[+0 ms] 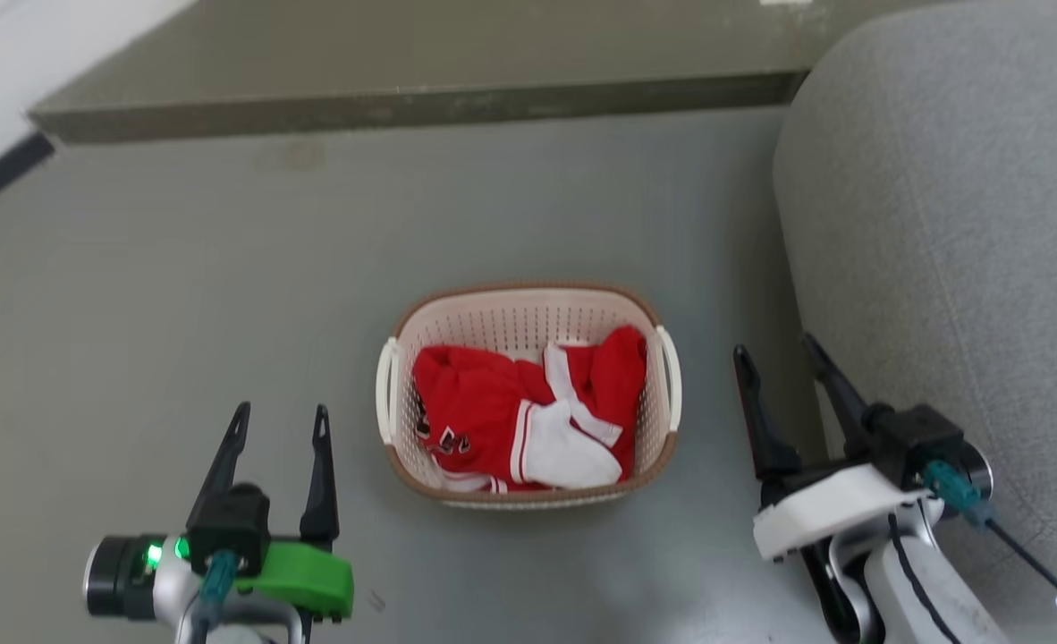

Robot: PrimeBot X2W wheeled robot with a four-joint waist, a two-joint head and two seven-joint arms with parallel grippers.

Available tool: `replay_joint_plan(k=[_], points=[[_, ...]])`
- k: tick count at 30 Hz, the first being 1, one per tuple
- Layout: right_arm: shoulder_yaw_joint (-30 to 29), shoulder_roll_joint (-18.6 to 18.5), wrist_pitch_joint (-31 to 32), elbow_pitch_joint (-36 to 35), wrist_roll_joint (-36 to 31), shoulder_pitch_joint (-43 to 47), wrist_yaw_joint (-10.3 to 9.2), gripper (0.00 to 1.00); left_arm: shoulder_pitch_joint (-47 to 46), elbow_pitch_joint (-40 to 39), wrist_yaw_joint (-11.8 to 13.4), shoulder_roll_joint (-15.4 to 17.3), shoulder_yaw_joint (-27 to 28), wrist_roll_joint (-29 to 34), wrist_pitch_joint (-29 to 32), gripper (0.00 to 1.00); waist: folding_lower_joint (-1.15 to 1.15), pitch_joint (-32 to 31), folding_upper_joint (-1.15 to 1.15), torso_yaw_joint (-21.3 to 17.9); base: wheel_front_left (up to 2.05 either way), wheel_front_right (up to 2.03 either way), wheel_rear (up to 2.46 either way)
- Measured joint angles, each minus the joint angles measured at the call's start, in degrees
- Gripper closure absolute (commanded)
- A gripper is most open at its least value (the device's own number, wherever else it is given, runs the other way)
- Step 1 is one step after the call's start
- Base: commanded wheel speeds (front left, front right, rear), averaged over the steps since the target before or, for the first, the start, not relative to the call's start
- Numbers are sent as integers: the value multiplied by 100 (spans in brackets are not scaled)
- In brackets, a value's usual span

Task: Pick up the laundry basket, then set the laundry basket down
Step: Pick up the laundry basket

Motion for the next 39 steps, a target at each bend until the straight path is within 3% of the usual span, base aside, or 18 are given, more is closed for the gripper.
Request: replay_joint_plan(k=[39], points=[[-413, -68, 0, 2090, 100, -2988, -1, 0, -3233, 2398, -198, -111, -211, 8, 230, 0, 1, 2842, 0, -24, 0, 0, 0]])
